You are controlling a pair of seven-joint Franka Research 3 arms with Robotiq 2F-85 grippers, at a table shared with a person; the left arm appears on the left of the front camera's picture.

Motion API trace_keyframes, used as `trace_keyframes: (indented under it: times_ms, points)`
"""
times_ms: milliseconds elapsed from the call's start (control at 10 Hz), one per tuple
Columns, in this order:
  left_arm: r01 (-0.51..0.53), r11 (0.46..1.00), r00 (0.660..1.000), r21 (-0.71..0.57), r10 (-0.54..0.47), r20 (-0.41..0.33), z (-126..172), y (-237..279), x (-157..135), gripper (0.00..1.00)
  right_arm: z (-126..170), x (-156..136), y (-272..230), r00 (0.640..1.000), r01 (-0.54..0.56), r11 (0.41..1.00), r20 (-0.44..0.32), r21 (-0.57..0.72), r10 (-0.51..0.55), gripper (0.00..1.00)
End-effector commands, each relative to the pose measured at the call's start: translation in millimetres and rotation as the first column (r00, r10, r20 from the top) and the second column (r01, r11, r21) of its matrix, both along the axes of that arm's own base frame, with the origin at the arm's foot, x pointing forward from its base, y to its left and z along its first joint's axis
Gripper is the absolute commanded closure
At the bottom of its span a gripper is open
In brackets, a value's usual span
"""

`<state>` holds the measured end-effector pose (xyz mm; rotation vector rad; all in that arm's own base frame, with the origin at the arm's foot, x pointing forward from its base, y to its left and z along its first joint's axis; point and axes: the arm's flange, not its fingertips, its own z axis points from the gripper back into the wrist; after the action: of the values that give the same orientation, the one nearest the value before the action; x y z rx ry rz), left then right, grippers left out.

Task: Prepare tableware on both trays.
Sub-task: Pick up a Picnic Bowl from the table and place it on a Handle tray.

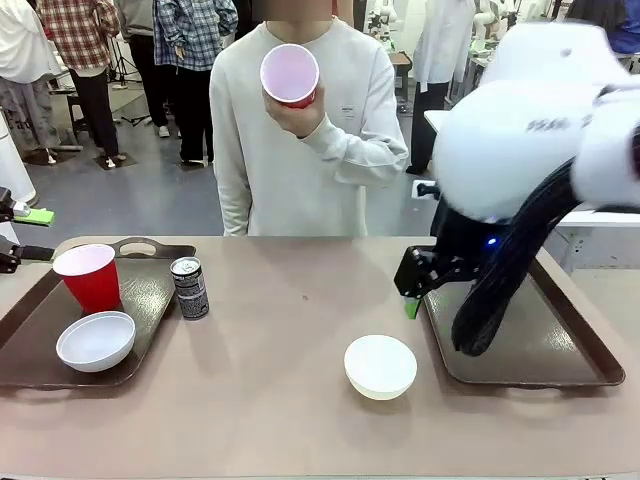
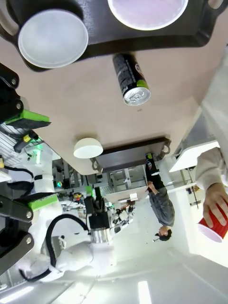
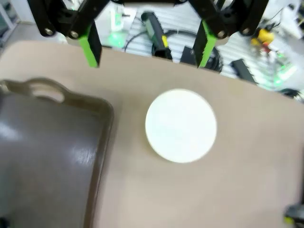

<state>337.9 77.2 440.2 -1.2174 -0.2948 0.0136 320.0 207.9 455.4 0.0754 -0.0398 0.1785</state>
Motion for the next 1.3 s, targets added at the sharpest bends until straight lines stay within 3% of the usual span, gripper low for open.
trace_keyframes:
  times_ms: [0,200,500,900,1200]
  points:
    - [-0.003,1.000,1.000,-0.017,0.004,0.013,0.5,0.2,1.0,0.28,-14.0,24.2,13.2,0.999,0.023,0.998,0.024,-0.051,-0.021,0.00]
    - [-0.003,1.000,1.000,-0.017,0.004,0.013,0.5,0.2,1.0,0.28,-29.0,29.2,6.9,0.995,0.031,0.999,0.094,-0.041,-0.027,0.00]
    - [-0.003,1.000,1.000,-0.017,0.004,0.013,0.5,0.2,1.0,0.28,-38.7,6.3,-7.4,0.996,0.028,0.999,0.082,-0.018,-0.027,0.00]
    - [-0.003,1.000,1.000,-0.017,0.004,0.013,0.5,0.2,1.0,0.28,5.7,-117.1,-21.9,0.993,-0.081,0.997,0.082,0.005,0.080,0.00]
    - [-0.003,1.000,1.000,-0.017,0.004,0.013,0.5,0.2,1.0,0.28,-5.3,-105.3,-16.6,0.997,-0.077,0.997,0.030,-0.005,0.077,0.00]
